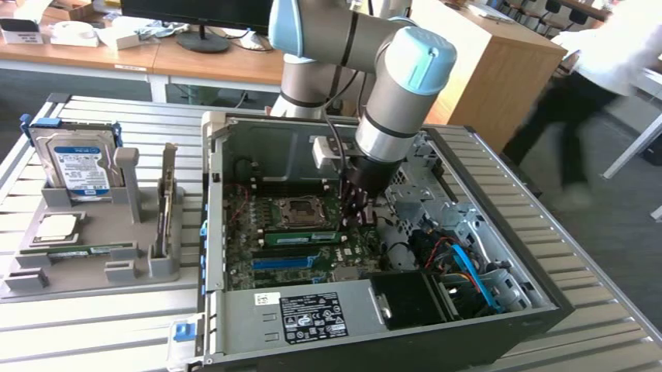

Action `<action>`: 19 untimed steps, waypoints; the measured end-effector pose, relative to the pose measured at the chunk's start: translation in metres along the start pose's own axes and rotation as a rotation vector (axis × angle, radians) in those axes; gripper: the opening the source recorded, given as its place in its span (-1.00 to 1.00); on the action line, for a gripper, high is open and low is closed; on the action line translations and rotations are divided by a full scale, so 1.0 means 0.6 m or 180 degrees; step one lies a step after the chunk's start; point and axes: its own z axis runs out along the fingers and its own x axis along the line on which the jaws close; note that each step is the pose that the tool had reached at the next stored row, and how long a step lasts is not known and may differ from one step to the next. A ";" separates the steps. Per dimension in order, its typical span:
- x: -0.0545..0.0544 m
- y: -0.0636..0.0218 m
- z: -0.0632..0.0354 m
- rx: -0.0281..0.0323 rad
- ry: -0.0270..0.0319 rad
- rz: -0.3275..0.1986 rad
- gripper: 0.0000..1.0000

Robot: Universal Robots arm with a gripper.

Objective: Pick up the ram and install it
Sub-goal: 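Press down the ram until it locks into place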

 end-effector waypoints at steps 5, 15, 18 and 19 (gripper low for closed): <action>-0.002 0.000 0.001 0.0000 -0.0001 0.0001 -0.80; -0.004 0.000 0.004 0.0000 -0.0002 0.0000 -0.80; -0.004 0.000 0.005 0.0000 -0.0004 0.0000 -0.80; -0.004 0.000 0.005 0.0000 -0.0004 0.0000 -0.80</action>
